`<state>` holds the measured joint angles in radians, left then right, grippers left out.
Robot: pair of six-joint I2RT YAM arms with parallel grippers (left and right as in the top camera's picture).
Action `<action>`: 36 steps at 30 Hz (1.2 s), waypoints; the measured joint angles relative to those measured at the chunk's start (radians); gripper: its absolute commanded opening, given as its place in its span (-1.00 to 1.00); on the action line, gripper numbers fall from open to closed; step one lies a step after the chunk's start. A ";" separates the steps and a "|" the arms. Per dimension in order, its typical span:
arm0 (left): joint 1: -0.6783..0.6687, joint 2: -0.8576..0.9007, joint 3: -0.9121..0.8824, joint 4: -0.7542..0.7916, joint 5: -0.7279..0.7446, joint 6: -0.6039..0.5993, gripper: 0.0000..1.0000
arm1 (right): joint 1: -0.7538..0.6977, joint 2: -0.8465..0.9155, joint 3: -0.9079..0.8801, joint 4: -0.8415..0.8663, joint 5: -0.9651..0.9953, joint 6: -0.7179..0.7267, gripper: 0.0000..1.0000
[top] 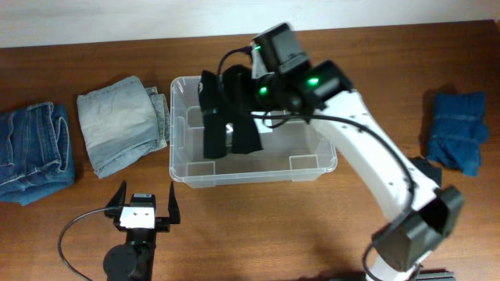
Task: Pack container
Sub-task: 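Lift the black garment and carry it into the clear box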
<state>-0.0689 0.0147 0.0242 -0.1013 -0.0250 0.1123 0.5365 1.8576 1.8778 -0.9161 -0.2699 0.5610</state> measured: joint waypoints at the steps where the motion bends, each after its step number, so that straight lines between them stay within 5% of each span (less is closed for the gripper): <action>1: 0.000 0.000 0.000 0.000 0.000 0.000 1.00 | 0.011 0.016 0.000 0.014 0.004 0.011 -0.92; 36: 0.000 0.000 0.000 0.000 0.000 0.000 0.99 | 0.080 0.310 0.000 0.120 0.039 0.120 -0.92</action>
<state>-0.0689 0.0147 0.0242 -0.1013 -0.0250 0.1123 0.6163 2.1674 1.8778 -0.7959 -0.2310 0.6807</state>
